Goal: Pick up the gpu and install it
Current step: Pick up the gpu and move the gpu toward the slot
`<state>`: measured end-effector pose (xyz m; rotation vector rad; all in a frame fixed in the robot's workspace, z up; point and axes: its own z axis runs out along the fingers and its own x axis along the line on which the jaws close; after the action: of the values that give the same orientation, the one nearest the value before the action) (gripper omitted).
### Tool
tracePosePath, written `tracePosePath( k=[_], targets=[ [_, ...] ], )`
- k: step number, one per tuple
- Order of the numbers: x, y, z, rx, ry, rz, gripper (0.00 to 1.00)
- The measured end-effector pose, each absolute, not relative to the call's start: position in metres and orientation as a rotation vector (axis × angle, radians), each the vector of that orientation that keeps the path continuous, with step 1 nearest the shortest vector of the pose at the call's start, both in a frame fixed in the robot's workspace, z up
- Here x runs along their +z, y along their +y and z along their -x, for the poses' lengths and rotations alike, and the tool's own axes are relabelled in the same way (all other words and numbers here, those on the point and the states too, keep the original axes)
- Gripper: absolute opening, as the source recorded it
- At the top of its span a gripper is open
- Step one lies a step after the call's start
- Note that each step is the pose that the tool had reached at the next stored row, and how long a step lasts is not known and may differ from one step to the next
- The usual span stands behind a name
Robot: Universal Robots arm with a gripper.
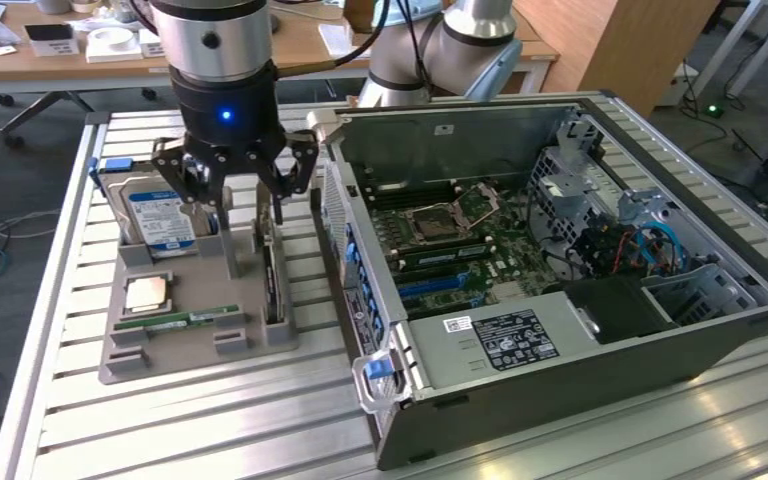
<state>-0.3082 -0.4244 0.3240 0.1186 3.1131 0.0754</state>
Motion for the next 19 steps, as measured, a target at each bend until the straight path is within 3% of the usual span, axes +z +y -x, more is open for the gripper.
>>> tracePosePath(
  k=[19],
  targets=[
    [0.310, -0.424, 0.308, 0.075, 3.113, -0.119, 0.59]
  ],
)
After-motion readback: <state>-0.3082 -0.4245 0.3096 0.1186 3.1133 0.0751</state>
